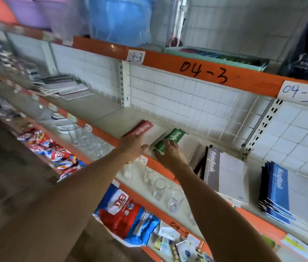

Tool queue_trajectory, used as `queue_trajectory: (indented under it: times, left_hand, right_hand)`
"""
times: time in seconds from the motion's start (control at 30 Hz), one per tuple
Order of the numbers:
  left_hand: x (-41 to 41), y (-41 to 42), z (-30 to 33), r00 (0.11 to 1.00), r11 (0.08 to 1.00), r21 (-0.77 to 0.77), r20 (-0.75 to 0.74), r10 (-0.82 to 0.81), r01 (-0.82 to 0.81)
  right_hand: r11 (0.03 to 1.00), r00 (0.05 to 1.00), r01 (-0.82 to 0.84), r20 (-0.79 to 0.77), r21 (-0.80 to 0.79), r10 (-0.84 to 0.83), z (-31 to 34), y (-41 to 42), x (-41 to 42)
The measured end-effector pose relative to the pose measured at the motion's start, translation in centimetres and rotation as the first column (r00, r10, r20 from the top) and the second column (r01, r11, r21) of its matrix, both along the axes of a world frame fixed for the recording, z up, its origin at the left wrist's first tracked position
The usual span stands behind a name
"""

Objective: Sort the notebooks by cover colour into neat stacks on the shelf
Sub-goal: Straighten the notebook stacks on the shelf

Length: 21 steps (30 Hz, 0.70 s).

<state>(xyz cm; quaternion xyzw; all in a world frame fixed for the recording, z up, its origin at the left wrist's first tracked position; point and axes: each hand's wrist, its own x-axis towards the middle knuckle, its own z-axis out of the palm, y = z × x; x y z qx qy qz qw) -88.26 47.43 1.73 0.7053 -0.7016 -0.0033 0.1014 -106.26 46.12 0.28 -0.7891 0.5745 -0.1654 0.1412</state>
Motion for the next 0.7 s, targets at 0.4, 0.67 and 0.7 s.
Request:
queue_trajectory:
  times: [0.4, 0.67, 0.7]
  left_hand:
    - [20.2, -2.1, -0.4, 0.999, 0.999, 0.001, -0.023, -0.041, 0.041]
    - [32.4, -4.4, -0.8, 0.996, 0.997, 0.025, 0.035, -0.080, 0.079]
    - [33.4, -4.9, -0.6, 0.996, 0.996, 0.028, 0.035, -0.086, 0.085]
  right_hand:
    - [1.000, 1.000, 0.001, -0.017, 0.022, -0.001, 0.2, -1.2, 19.5]
    - [0.998, 0.999, 0.040, -0.010, 0.048, -0.040, -0.6, -2.6, 31.4]
    - [0.998, 0.999, 0.044, -0.008, 0.050, -0.044, -0.6, -3.0, 32.6]
